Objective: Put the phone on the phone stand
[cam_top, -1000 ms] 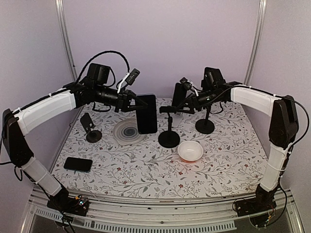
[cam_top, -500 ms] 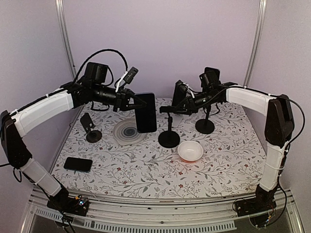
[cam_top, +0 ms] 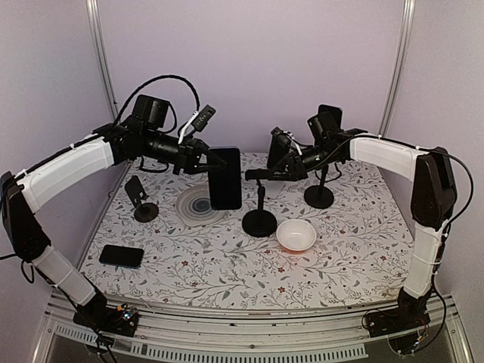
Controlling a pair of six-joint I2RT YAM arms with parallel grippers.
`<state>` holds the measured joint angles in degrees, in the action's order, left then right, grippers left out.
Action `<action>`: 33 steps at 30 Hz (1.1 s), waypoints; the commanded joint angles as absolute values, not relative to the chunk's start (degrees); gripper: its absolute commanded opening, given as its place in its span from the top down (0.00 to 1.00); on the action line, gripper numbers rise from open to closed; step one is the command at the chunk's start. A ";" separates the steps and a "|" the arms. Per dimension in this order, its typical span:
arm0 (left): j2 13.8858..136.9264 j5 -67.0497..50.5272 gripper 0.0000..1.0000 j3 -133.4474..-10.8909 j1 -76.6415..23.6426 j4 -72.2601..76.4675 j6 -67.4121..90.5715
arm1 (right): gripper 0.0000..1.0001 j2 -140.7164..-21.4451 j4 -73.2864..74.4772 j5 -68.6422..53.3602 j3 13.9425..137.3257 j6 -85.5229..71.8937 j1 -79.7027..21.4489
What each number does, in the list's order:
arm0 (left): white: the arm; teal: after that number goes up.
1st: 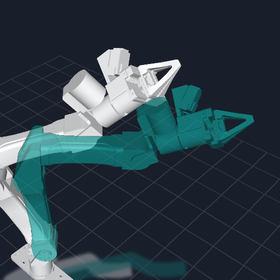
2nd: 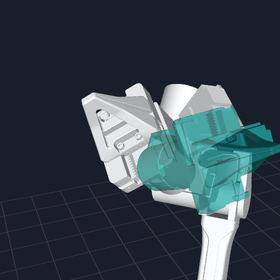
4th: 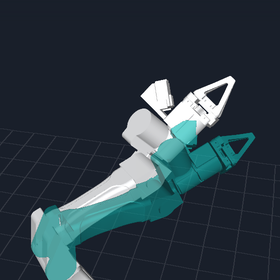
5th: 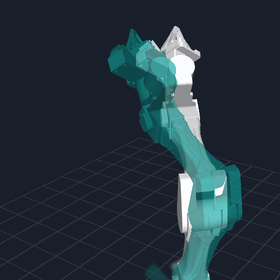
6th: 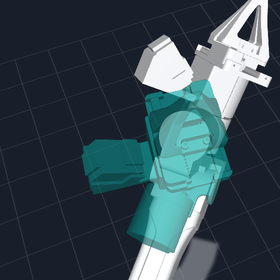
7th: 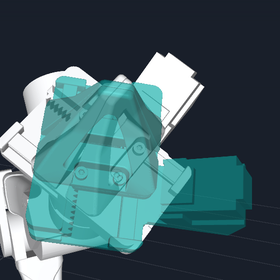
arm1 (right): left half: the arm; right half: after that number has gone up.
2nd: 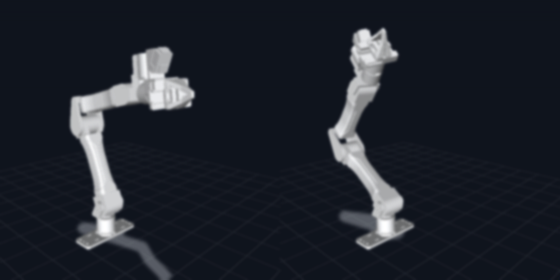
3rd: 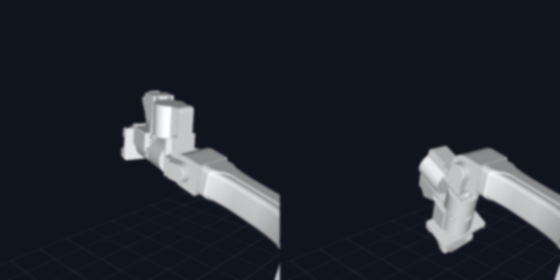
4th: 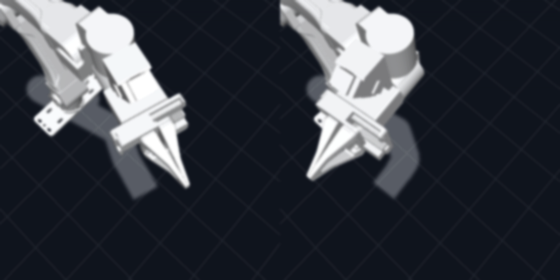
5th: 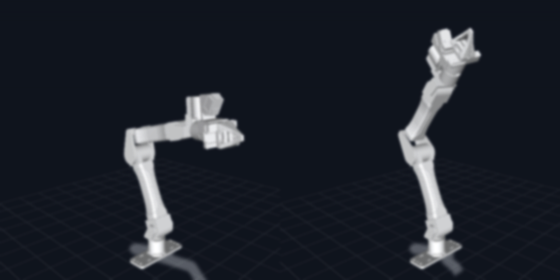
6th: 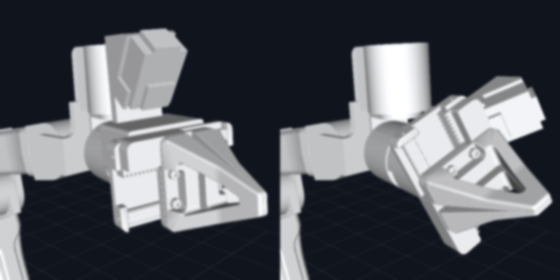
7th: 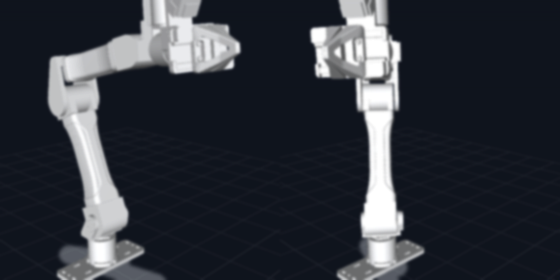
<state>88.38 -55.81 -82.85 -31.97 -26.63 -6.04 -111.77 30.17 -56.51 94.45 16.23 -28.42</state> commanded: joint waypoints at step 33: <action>98.41 -77.00 1.00 -77.74 -34.44 -7.48 -6.27 | 1.00 -113.82 29.43 -66.77 94.66 21.79 -39.18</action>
